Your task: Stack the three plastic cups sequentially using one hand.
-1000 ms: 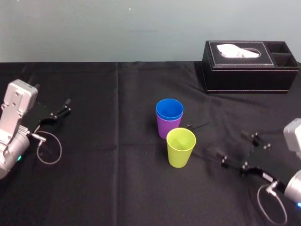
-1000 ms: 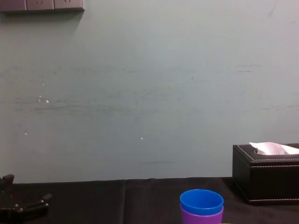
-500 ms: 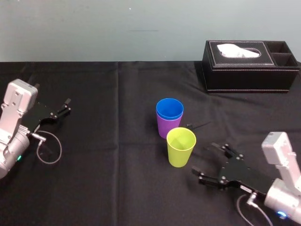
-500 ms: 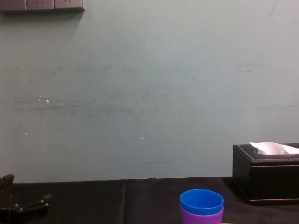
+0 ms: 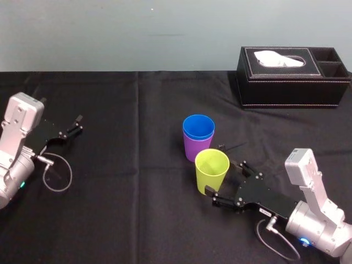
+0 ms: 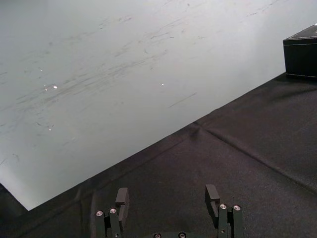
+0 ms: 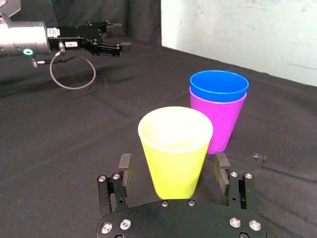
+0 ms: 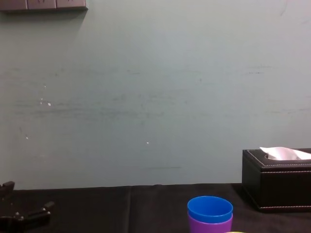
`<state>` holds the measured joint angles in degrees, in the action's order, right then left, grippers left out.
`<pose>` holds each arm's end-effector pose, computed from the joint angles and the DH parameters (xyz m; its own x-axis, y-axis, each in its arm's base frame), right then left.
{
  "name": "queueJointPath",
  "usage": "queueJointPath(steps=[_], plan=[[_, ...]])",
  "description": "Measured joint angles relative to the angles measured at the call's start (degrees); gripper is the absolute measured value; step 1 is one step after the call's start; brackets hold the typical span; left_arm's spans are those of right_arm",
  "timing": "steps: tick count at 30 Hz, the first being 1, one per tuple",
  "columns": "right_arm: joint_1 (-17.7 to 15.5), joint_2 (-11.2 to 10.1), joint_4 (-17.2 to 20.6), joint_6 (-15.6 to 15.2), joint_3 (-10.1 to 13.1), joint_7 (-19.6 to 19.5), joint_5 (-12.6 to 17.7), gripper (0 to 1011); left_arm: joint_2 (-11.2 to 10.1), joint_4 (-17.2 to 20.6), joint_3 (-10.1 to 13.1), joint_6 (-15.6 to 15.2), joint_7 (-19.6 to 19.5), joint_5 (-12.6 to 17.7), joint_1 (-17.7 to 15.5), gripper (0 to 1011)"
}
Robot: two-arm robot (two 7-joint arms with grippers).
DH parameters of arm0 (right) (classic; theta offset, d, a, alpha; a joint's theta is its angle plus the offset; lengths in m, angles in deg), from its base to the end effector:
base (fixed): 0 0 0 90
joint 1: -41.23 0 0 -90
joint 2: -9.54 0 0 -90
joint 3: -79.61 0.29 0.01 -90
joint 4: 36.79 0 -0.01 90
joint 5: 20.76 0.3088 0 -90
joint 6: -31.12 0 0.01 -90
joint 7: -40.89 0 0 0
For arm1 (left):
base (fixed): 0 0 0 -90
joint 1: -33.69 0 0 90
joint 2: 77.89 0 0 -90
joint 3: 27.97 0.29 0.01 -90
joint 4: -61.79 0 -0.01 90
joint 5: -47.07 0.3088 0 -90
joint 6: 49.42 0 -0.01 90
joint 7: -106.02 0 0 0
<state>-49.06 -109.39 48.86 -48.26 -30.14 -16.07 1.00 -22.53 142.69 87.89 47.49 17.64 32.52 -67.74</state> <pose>0.3064 -0.0598 -0.3369 0.7634 -0.6434 0.0576 0.6456 0.7571 -0.0994 0.3581 0.0827 -0.3023 0.2923 0.8803 0.3736 -0.9553 0.2873 0.0702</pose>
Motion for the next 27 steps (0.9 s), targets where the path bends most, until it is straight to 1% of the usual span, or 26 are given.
queueJointPath(steps=[13, 27], plan=[[2.2, 1.4, -1.8, 1.7, -1.4, 0.2, -0.1, 1003, 0.0, 0.0, 0.0, 0.0, 0.0, 0.0, 0.0, 1011], [4.6, 2.4, -3.7, 2.0, -2.6, 0.2, -1.0, 1003, 0.0, 0.0, 0.0, 0.0, 0.0, 0.0, 0.0, 1011]])
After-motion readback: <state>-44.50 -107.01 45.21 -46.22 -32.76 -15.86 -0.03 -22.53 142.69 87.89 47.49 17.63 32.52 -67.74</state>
